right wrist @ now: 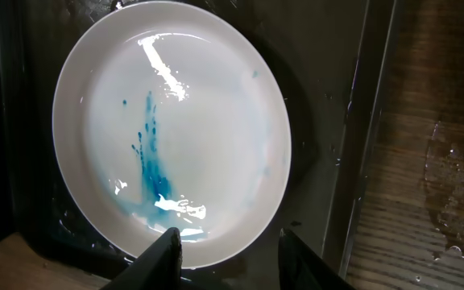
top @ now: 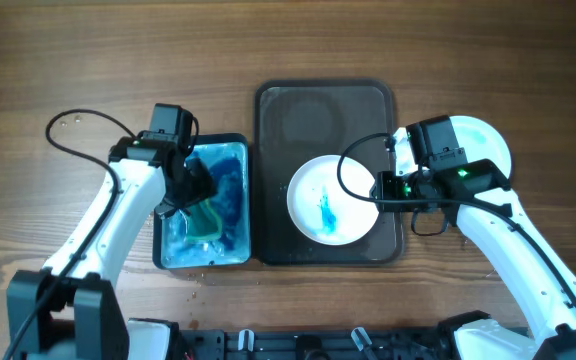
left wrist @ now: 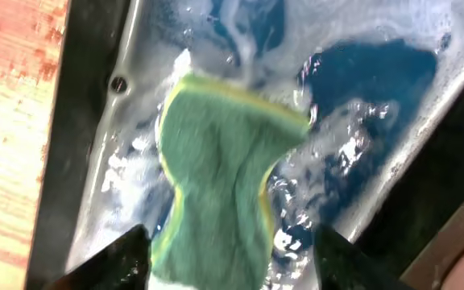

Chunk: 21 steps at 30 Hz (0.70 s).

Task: Clean dirty plates on tray and stack at the side
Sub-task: 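Grasp the sponge in the basin with the left gripper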

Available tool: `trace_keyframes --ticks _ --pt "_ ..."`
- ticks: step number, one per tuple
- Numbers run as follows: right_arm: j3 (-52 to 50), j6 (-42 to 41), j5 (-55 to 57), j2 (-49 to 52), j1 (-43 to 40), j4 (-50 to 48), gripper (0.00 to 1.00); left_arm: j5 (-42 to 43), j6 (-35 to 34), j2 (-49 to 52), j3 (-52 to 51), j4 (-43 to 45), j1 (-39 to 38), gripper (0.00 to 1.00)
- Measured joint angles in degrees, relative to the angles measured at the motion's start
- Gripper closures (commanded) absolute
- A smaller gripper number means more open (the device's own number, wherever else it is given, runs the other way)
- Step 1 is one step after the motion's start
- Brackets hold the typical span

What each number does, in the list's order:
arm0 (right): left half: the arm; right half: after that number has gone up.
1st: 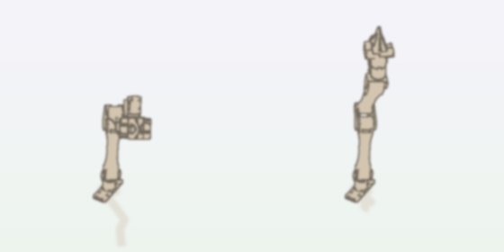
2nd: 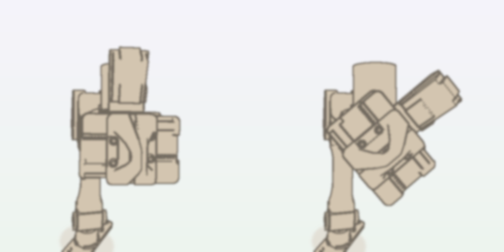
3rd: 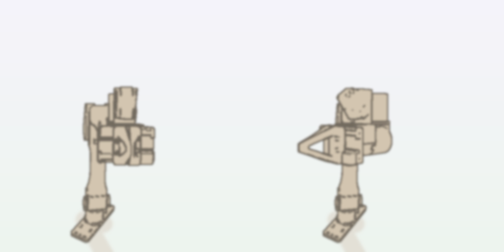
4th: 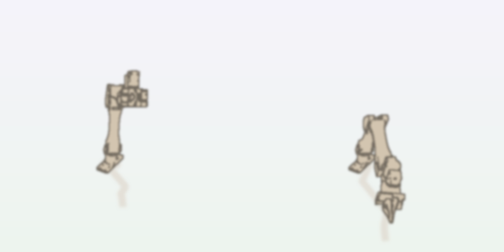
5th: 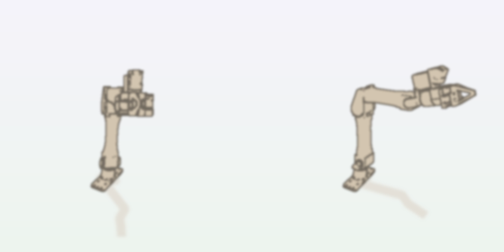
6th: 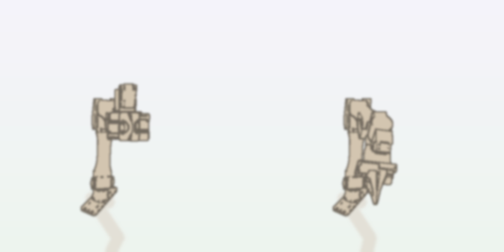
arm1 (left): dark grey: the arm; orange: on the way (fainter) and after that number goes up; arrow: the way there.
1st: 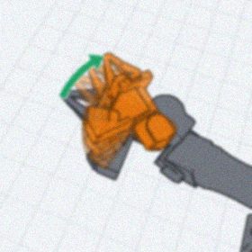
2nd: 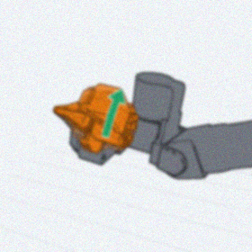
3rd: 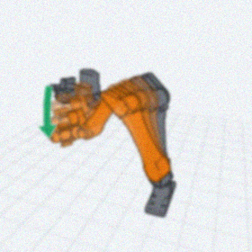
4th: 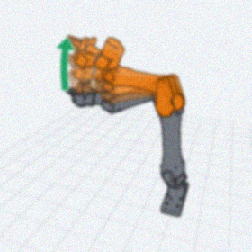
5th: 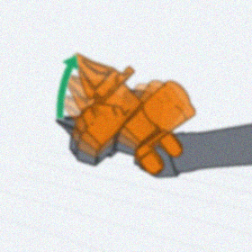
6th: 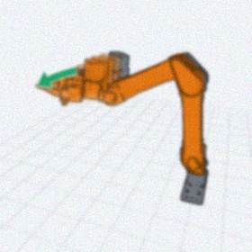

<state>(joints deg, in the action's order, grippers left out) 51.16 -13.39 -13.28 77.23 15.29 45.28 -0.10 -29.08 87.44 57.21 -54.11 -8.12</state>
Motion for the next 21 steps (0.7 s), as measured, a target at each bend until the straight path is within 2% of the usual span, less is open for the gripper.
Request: trace_keyframes --ticks 4,6,8,11,14,18,21 --pt "0.00 -1.62 2.89 0.00 0.00 0.20 0.53 0.26 0.09 -0.04 -3.17 1.46 0.00 0.62" --pt "-0.02 -2.84 4.68 0.00 0.00 0.59 0.53 0.42 -0.04 -0.02 -7.48 5.90 0.00 0.72" --pt "0.00 -3.41 5.33 0.00 0.00 0.61 0.52 0.85 -0.72 -0.02 -11.45 10.82 0.00 0.96" --pt "0.00 -4.02 5.88 0.00 -0.02 0.68 0.52 1.73 -1.25 -0.48 -15.30 16.57 0.00 0.96" --pt "-0.02 -4.44 6.01 0.02 -0.35 0.61 0.52 1.75 -1.25 -1.11 -15.74 16.74 0.00 0.96" --pt "-0.02 -4.55 6.01 0.72 -1.84 0.52 0.51 1.68 -1.20 -1.09 -12.92 9.20 0.00 0.96" --pt "-0.02 -3.72 4.44 3.43 -3.78 -0.76 0.51 1.66 -0.76 -1.22 -5.64 -0.26 0.00 0.96"
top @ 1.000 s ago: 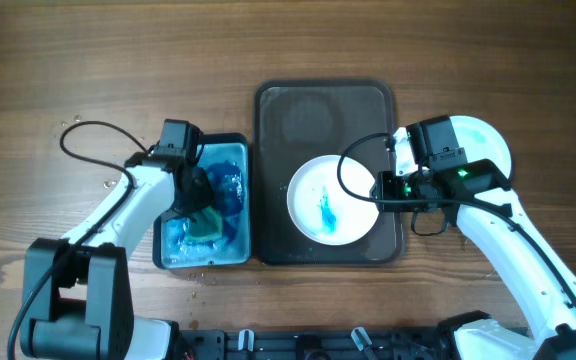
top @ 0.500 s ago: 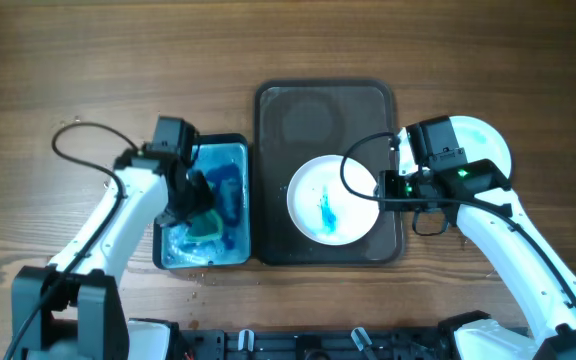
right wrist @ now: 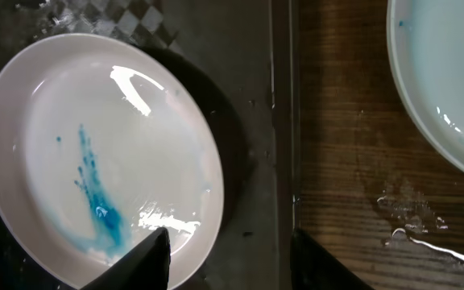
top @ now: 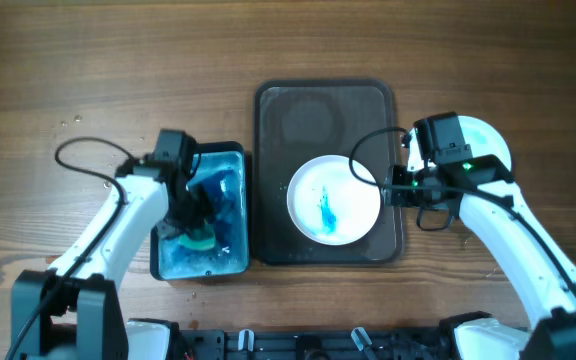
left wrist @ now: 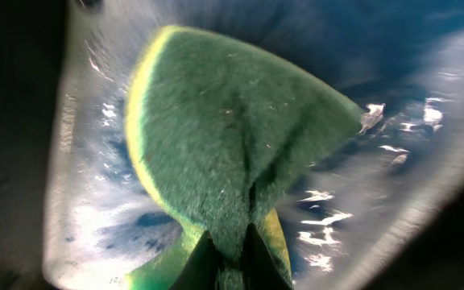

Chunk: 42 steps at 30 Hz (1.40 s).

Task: Clean dirty plates on tray and stack at the side
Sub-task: 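Grasp the sponge in the basin with the left gripper, then scrub the gripped plate with the sponge in the left gripper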

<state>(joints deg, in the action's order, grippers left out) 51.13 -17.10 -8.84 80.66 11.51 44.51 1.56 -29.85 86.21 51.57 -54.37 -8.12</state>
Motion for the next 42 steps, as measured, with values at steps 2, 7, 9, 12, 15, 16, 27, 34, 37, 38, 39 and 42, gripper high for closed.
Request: trace_keyframes --ticks 2,7,9,12,15,16,27,34,37,38,39,42 --pt "-0.02 1.97 -2.67 1.73 -0.79 -1.18 0.51 0.02 0.31 -0.39 4.85 -3.15 0.00 0.96" --pt "-0.04 5.70 -7.80 7.13 -1.16 -2.95 0.52 0.72 2.64 -3.17 17.81 -8.72 -0.15 0.96" --pt "-0.04 6.47 -8.50 9.62 -1.18 -4.92 0.60 1.20 3.26 -4.72 21.29 -9.25 -0.94 0.96" --pt "-0.24 7.28 -9.22 12.79 -1.18 -8.17 0.77 3.30 3.69 -5.90 22.53 -8.41 -3.19 0.96" --pt "-0.48 7.21 -10.05 15.78 -1.18 -10.73 0.84 6.16 3.54 -5.51 22.47 -6.16 -6.62 0.96" --pt "-0.50 7.28 -10.21 16.52 -1.18 -11.39 0.86 6.82 3.23 -5.33 22.34 -5.27 -7.69 0.96" --pt "-1.22 3.19 -11.34 18.78 -1.22 -16.48 0.96 10.47 -5.73 5.44 19.74 8.46 -22.71 0.96" --pt "-1.22 2.58 -11.34 18.78 -1.22 -16.28 0.96 11.65 -11.50 18.45 18.60 17.64 -29.64 0.96" --pt "-1.22 2.36 -11.34 18.78 -1.22 -16.26 0.96 13.22 -12.76 24.50 18.53 22.40 -31.30 0.96" --pt "-1.22 2.34 -11.34 18.78 -1.22 -16.26 0.96 13.68 -12.94 25.53 18.53 23.17 -31.61 0.96" --pt "-1.22 2.32 -11.34 18.78 -1.22 -16.15 0.96 14.03 -12.98 26.14 18.58 23.61 -31.76 0.96" --pt "-1.22 2.19 -11.34 18.78 -1.22 -16.13 0.96 12.52 -13.09 26.21 19.30 21.03 -31.71 0.96"
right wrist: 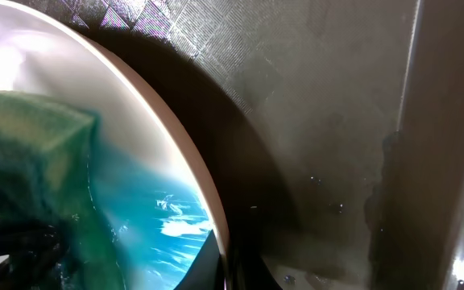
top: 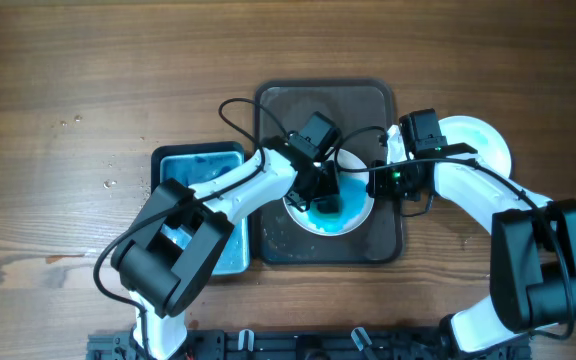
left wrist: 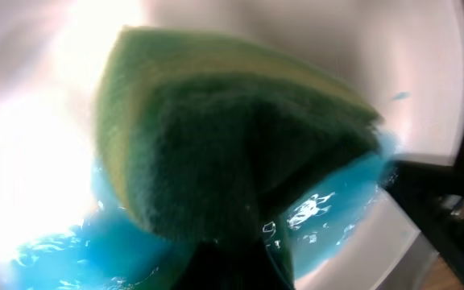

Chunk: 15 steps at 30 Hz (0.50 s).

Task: Clean dirty plates on tray and stack at the side
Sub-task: 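Scrub the gripped plate with the sponge in the left gripper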

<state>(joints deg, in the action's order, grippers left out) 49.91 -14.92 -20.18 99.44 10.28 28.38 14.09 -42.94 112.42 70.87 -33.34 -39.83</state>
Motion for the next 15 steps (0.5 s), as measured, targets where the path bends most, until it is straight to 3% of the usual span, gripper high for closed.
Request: trace_keyframes --ticks 7,15 --pt "0.00 -0.02 -0.24 0.00 0.00 -0.02 0.96 -14.84 -0.28 -0.09 3.02 -13.55 0.02 0.96" --pt "-0.28 -0.46 -1.84 0.11 0.74 0.02 0.96 -17.59 -0.26 -0.20 2.36 -10.25 1.09 0.96"
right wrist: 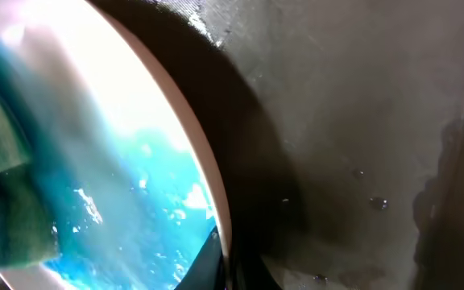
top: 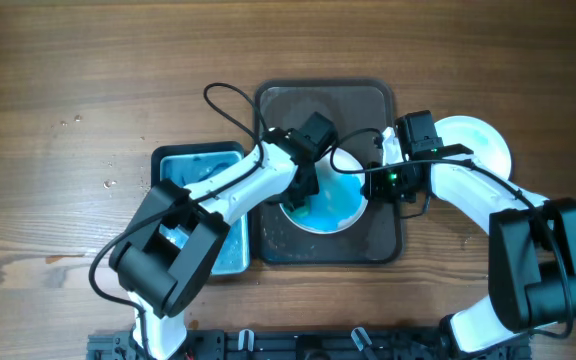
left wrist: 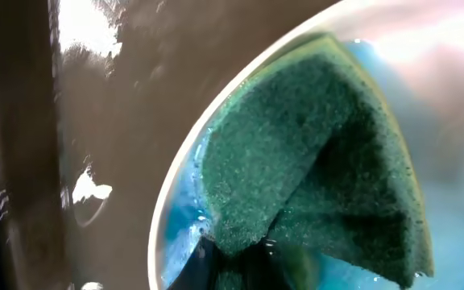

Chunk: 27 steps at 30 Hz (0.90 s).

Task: Clean dirty plates on tray and stack at the side
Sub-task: 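Scrub the gripped plate with the sponge in the left gripper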

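Note:
A white plate point(top: 338, 205), wet with blue suds, lies on the dark tray point(top: 318, 115). My left gripper point(top: 305, 183) is shut on a folded green sponge point(left wrist: 296, 153), which is pressed onto the plate's left edge; the plate rim point(left wrist: 163, 217) curves past it. My right gripper point(top: 371, 186) is shut on the plate's right rim, one finger point(right wrist: 208, 254) over the wet inside and the other beneath. In the right wrist view the sponge shows at the far left of the plate point(right wrist: 135, 145).
A clean white plate point(top: 480, 140) rests on the wooden table right of the tray. A tub of blue soapy water point(top: 183, 165) stands left of the tray. Cables loop above both arms.
The sponge has gone from the plate's middle to its left edge in my left gripper. Blue suds now cover more of the plate. The right gripper still clamps the right rim.
My left gripper hung open over the sponge in the tub while the right was open above the stained plate. Then the left was shut on the sponge in the tub. Later the sponge sat on the plate with the right gripper clamping the rim; now it is at the left edge.

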Available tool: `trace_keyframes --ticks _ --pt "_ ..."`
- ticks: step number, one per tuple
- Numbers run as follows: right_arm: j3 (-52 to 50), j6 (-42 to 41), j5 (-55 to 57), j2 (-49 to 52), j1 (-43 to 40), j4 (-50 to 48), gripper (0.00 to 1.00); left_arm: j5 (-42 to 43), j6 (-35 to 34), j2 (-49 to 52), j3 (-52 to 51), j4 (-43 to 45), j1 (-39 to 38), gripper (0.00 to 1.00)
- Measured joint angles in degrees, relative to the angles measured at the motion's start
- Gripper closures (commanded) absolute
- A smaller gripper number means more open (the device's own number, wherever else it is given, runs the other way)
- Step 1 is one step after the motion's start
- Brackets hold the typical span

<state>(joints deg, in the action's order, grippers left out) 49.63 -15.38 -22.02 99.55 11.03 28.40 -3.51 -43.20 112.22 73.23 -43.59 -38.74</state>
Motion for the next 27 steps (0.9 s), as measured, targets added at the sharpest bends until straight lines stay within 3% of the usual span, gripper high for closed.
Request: trace_keyframes --ticks 2,7,12,19,27 --pt "0.02 -0.31 0.50 -0.02 -0.50 0.20 0.96 2.05 0.02 -0.04 -0.50 3.04 0.87 0.96" --pt "0.02 -1.25 1.57 -0.28 -1.70 0.22 0.96 19.19 -0.52 2.29 -2.05 21.05 2.47 0.96" --pt "0.02 -1.31 1.66 -0.28 -1.70 0.24 0.96 27.15 -1.51 4.57 -2.05 27.02 -2.27 0.96" --pt "0.02 -1.29 1.68 -0.33 -1.70 0.26 0.96 28.06 -1.73 4.94 -1.33 24.50 -4.11 0.96" --pt "0.00 -1.25 1.27 -0.33 -0.90 0.35 0.96 25.05 -0.72 2.91 -0.17 10.21 -0.81 0.96"
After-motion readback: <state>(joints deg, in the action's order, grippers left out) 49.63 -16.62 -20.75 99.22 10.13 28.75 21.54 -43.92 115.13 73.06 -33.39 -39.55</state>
